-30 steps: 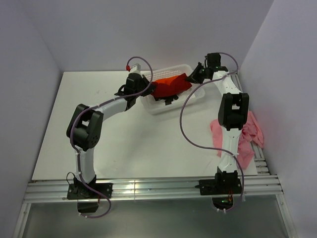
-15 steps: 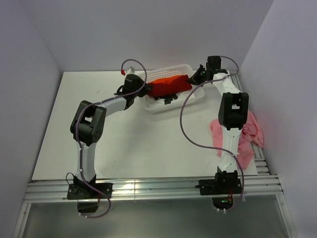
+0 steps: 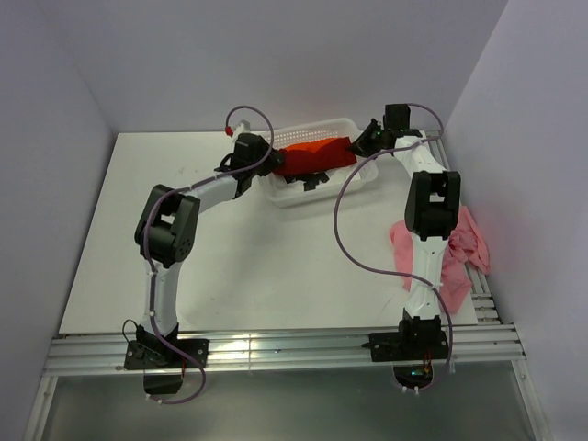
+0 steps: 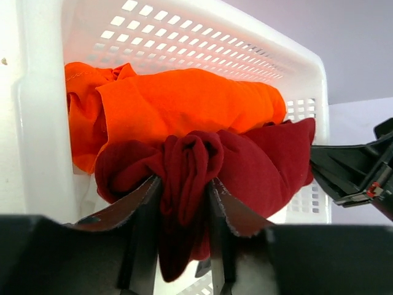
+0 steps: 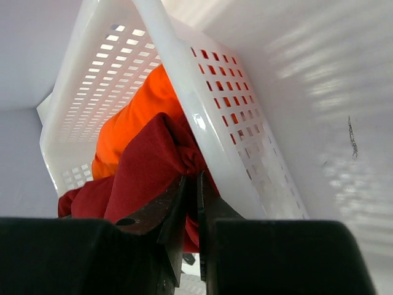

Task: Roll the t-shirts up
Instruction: Place the rolled tshirt into the container

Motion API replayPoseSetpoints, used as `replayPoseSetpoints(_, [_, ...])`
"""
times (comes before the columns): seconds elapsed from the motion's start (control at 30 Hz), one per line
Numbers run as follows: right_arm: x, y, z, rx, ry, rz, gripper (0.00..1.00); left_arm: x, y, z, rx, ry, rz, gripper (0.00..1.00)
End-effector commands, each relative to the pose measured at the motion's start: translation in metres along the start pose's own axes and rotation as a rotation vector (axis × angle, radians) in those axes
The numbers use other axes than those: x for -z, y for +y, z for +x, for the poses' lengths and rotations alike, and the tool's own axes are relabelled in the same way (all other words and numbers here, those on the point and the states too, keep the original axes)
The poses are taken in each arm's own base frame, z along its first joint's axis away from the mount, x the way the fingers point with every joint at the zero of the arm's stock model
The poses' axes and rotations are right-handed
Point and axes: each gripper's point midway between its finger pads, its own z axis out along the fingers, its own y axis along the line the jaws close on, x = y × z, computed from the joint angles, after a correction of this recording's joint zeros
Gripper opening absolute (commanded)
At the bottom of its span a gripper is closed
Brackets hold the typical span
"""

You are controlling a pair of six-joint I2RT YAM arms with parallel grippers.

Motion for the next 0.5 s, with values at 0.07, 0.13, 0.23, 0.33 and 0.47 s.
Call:
replayPoseSetpoints(0.07, [0.003,0.020,-0.024,0.045,-0.078,-0.052,0.24,0.010,0.011,-0.016,-0.064,-0.037,-0.116,0.45])
replayPoseSetpoints(0.13, [0.001,0.035,-0.013,0.067,-0.067,-0.070,0.25,0.016,0.006,-0.024,-0.066,-0.052,-0.120,0.52])
replayPoseSetpoints(0.23, [0.004,0.038,-0.014,0.073,-0.070,-0.072,0.26,0.026,-0.005,-0.034,-0.079,-0.076,-0.110,0.65])
replayPoseSetpoints(0.33, [0.008,0.042,-0.015,0.080,-0.078,-0.076,0.31,0.031,-0.022,-0.050,-0.103,-0.107,-0.096,0.71])
replayPoseSetpoints(0.47, [0.013,0.046,-0.014,0.086,-0.083,-0.087,0.31,0.031,-0.024,-0.050,-0.143,-0.092,-0.139,0.81])
